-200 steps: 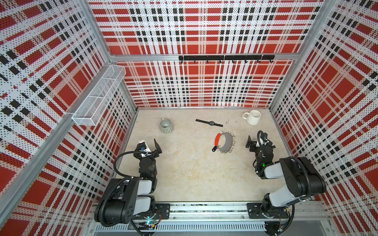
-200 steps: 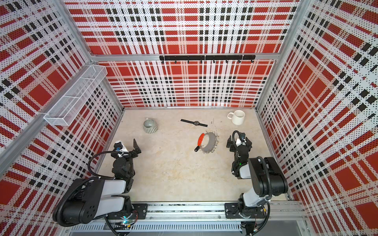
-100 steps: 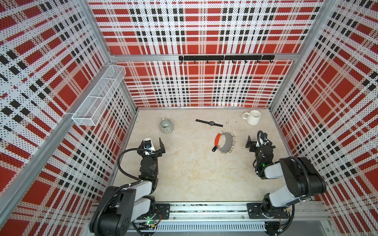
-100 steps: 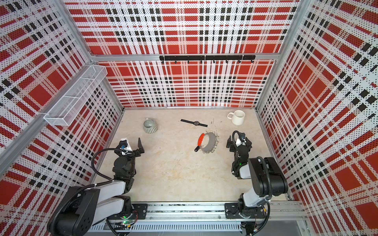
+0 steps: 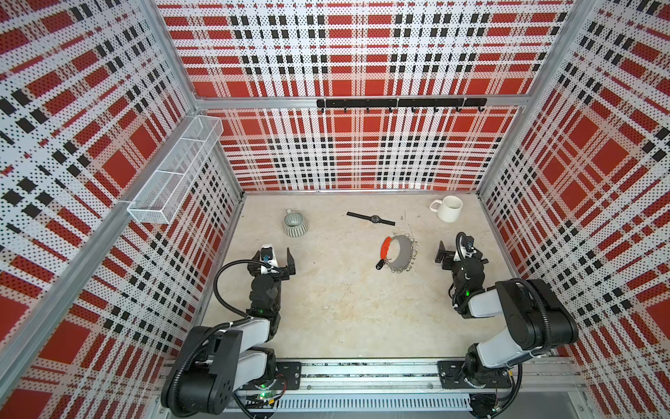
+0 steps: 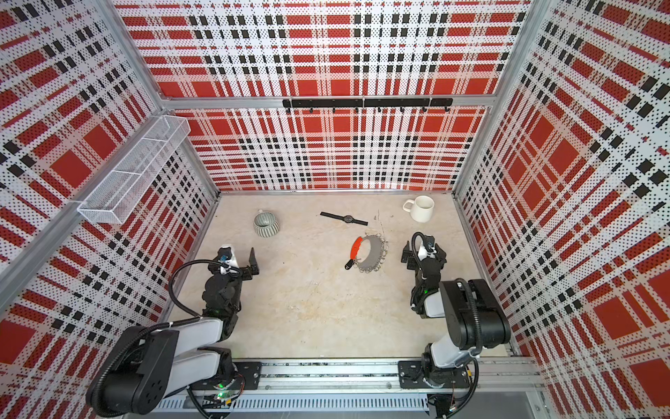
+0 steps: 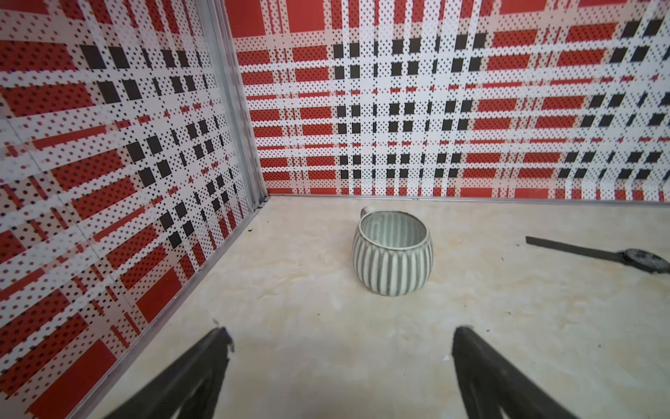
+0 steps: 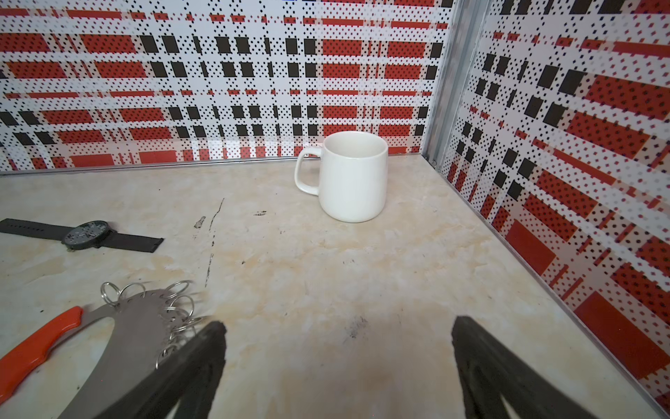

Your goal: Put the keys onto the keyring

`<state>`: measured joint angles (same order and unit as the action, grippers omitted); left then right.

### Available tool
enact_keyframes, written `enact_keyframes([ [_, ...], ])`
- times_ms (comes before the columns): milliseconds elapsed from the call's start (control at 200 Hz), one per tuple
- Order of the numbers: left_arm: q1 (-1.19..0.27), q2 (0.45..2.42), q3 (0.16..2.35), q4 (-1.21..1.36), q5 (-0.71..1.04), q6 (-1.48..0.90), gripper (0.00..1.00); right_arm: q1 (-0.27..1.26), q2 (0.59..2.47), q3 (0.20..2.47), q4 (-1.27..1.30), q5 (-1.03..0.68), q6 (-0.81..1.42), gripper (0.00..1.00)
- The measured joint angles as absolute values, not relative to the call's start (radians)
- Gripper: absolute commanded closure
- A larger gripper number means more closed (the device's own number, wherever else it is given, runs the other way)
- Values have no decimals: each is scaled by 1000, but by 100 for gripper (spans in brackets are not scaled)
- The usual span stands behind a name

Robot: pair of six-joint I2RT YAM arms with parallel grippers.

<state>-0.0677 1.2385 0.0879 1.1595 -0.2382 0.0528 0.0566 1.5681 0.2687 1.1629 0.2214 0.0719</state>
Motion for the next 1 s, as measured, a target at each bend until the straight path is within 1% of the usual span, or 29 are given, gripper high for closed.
enact_keyframes([
  [311,-39,1367,80,1354,-204,4,2,57,1568,269,1162,221,72,0],
  [376,-38,1417,78,1419,-210,2,2,57,1568,269,1162,221,72,0],
  [481,-38,1549,67,1526,-210,0,2,57,1568,269,1162,221,72,0],
  [541,-38,1597,55,1527,-216,0,2,57,1568,269,1161,221,72,0],
  [631,-36,1597,52,1534,-235,-4,2,57,1568,269,1161,221,72,0],
  [822,-20,1591,193,1452,-235,-20,2,57,1568,269,1161,221,72,0],
  [997,-20,1583,210,1413,-236,-23,2,57,1568,269,1161,221,72,0],
])
